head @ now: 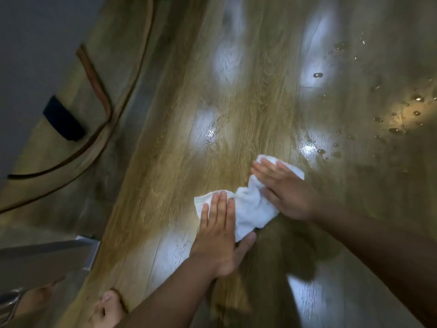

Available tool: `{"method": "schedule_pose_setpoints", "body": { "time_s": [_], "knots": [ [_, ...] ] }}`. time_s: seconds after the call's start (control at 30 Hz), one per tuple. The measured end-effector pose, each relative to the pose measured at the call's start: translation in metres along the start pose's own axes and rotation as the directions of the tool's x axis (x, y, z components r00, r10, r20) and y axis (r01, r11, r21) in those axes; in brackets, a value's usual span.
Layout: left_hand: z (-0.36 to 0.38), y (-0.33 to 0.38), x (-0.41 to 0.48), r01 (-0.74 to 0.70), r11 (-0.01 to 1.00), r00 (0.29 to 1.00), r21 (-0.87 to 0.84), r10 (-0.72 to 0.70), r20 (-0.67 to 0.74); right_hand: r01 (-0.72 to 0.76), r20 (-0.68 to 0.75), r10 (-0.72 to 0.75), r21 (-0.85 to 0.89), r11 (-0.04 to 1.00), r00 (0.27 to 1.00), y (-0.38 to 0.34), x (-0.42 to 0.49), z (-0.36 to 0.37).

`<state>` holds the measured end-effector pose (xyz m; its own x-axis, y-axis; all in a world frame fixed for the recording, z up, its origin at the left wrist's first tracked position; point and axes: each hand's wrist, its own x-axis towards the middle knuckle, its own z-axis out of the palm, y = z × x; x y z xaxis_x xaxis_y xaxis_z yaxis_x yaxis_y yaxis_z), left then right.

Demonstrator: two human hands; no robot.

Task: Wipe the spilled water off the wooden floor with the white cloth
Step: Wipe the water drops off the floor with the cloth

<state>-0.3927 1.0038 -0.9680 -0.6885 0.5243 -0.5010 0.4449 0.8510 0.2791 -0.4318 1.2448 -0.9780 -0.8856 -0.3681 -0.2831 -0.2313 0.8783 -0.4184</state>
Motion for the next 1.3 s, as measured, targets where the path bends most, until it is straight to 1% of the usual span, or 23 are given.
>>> {"method": "schedule_pose_setpoints", "body": {
  "time_s": [0.07,0.13,0.2,0.23,0.33,0.43,0.5,0.57,0.6,0.63,0.73,0.77,0.8,0.83,0.87,0.93,1.0,1.07,1.13,1.2,1.23,1.27,1.3],
  "knots": [
    [-0.009,-0.005,0.009,0.033,0.999,0.999,-0.020,-0.034,-0.012,-0.155,-0.050,0.154,-0.028,0.988,0.987,0.023,0.010,-0.010],
    [-0.020,-0.011,0.028,0.114,0.989,0.991,-0.096,-0.120,-0.055,-0.284,-0.096,0.278,-0.061,0.957,0.956,0.033,0.037,-0.020],
    [-0.033,-0.015,0.054,0.197,0.971,0.974,-0.139,-0.210,-0.083,-0.336,-0.139,0.325,-0.069,0.939,0.936,0.033,0.067,-0.027],
    [-0.038,-0.016,0.066,0.220,0.968,0.969,-0.124,-0.231,-0.084,-0.340,-0.151,0.327,-0.067,0.938,0.933,0.034,0.081,-0.031],
    [-0.043,-0.020,0.084,0.232,0.972,0.970,-0.032,-0.234,-0.067,-0.284,-0.144,0.267,-0.113,0.952,0.953,0.045,0.119,-0.044],
    [-0.045,-0.019,0.087,0.222,0.973,0.974,-0.061,-0.223,-0.025,-0.225,-0.136,0.204,-0.158,0.961,0.969,0.047,0.144,-0.050],
    [-0.048,-0.018,0.090,0.241,0.968,0.970,-0.075,-0.242,-0.002,-0.231,-0.146,0.207,-0.166,0.959,0.967,0.038,0.162,-0.051],
    [-0.052,-0.016,0.091,0.244,0.968,0.970,-0.060,-0.243,0.033,-0.233,-0.114,0.213,-0.203,0.951,0.970,0.015,0.180,-0.052],
    [-0.053,-0.016,0.090,0.240,0.969,0.970,-0.049,-0.238,0.041,-0.198,-0.085,0.183,-0.225,0.954,0.979,-0.001,0.189,-0.051],
    [-0.053,-0.016,0.089,0.238,0.971,0.971,-0.037,-0.236,0.042,-0.131,-0.057,0.120,-0.251,0.959,0.991,-0.020,0.197,-0.046],
    [-0.057,-0.019,0.089,0.233,0.971,0.968,-0.051,-0.227,0.108,0.122,0.044,-0.114,-0.273,0.954,0.992,-0.062,0.200,-0.030],
    [-0.058,-0.019,0.089,0.231,0.971,0.966,-0.067,-0.221,0.132,0.167,0.058,-0.158,-0.258,0.951,0.986,-0.063,0.196,-0.027],
    [-0.059,-0.019,0.089,0.226,0.971,0.967,-0.071,-0.215,0.140,0.178,0.057,-0.170,-0.245,0.953,0.984,-0.057,0.191,-0.027],
    [-0.059,-0.019,0.090,0.221,0.972,0.968,-0.073,-0.210,0.137,0.153,0.043,-0.147,-0.230,0.961,0.988,-0.049,0.186,-0.028],
    [-0.059,-0.020,0.090,0.218,0.972,0.970,-0.083,-0.206,0.128,0.090,0.009,-0.090,-0.212,0.973,0.996,-0.040,0.181,-0.030],
    [-0.056,-0.022,0.092,0.208,0.972,0.975,-0.105,-0.198,0.102,-0.116,-0.098,0.101,-0.162,0.980,0.990,-0.016,0.161,-0.032],
    [-0.054,-0.022,0.090,0.197,0.974,0.978,-0.108,-0.189,0.084,-0.338,-0.162,0.321,-0.087,0.937,0.933,0.005,0.124,-0.028],
    [-0.054,-0.022,0.088,0.188,0.977,0.981,-0.103,-0.181,0.070,-0.481,-0.182,0.466,-0.049,0.875,0.866,0.012,0.077,-0.020],
    [-0.055,-0.022,0.088,0.185,0.977,0.981,-0.103,-0.177,0.078,-0.552,-0.154,0.540,-0.046,0.833,0.828,0.007,0.052,-0.013],
    [-0.056,-0.021,0.088,0.181,0.978,0.981,-0.107,-0.171,0.095,-0.587,-0.157,0.575,-0.039,0.809,0.803,0.006,0.063,-0.015],
    [-0.056,-0.021,0.089,0.179,0.978,0.980,-0.106,-0.169,0.101,-0.588,-0.174,0.574,-0.041,0.808,0.800,0.007,0.079,-0.020],
    [-0.055,-0.021,0.089,0.181,0.978,0.980,-0.103,-0.171,0.099,-0.568,-0.186,0.551,-0.051,0.822,0.814,0.008,0.099,-0.027],
    [-0.055,-0.021,0.089,0.183,0.978,0.981,-0.095,-0.175,0.089,-0.524,-0.187,0.505,-0.071,0.848,0.843,0.010,0.123,-0.036]
  ]
}}
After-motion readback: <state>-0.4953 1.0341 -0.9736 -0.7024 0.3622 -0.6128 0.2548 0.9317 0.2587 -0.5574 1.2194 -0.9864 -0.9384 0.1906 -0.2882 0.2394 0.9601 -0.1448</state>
